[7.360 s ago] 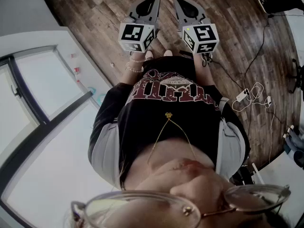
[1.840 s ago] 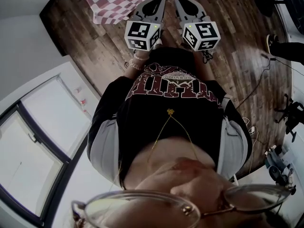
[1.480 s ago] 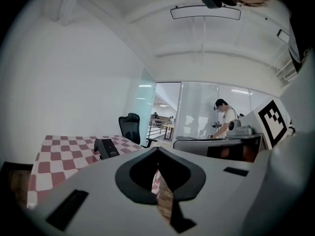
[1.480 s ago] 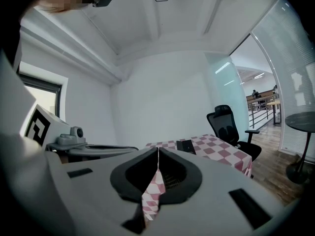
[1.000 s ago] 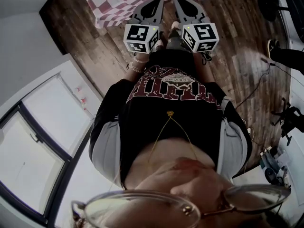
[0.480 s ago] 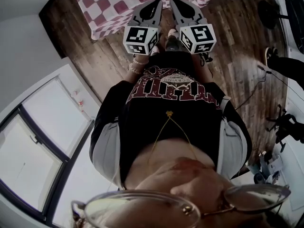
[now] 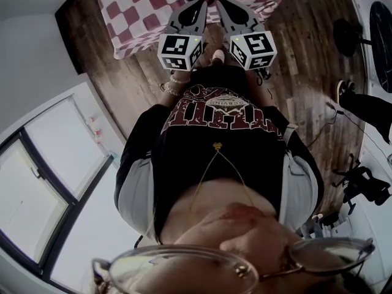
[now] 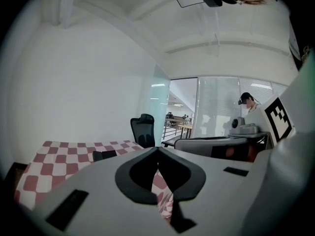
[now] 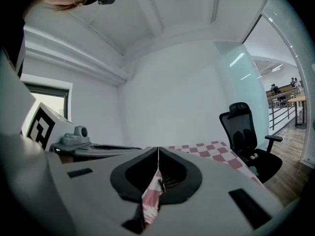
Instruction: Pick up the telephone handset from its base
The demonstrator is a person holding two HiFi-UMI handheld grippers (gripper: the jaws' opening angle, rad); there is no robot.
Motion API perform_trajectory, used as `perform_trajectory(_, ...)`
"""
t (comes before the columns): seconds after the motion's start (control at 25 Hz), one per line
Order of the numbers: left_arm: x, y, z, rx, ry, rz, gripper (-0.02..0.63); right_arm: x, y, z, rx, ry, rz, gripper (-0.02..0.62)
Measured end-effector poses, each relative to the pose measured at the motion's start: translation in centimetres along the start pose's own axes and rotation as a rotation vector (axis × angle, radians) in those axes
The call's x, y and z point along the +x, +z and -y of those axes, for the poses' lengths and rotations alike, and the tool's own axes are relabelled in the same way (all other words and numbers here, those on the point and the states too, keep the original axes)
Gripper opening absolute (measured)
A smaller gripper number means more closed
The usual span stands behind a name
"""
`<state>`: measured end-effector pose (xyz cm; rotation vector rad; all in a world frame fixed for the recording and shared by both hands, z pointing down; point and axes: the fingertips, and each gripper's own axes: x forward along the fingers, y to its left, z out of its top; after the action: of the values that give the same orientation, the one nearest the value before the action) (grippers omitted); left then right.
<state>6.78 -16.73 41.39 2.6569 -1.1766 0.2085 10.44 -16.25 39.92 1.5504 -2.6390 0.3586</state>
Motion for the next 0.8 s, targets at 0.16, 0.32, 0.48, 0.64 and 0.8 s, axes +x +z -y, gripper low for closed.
perform_trajectory(0.16, 1.3, 0.3, -0.1, -0.001, 0.038, 0.003, 0.000, 0.5, 0.1, 1.2, -0.017, 0.033, -0.014, 0.020)
perform_trajectory(0.32, 1.7, 0.2, -0.3, -0.004, 0.071, 0.003, 0.000, 1.0, -0.1, 1.6, -0.020, 0.070, -0.028, 0.020)
perform_trajectory(0.48, 2.0, -0.3, -0.6, -0.011, 0.085, -0.012, 0.000, 1.6, -0.5, 1.8, -0.017, 0.092, -0.044, 0.020)
perform_trajectory(0.64, 2.4, -0.6, -1.5, -0.025, 0.092, -0.023, 0.000, 2.7, -0.7, 1.9, -0.009, 0.102, -0.056, 0.020)
perform_trajectory(0.8, 3.6, -0.8, -3.0, -0.029, 0.082, -0.035, 0.000, 4.2, -0.9, 2.6, -0.009, 0.087, -0.071, 0.020)
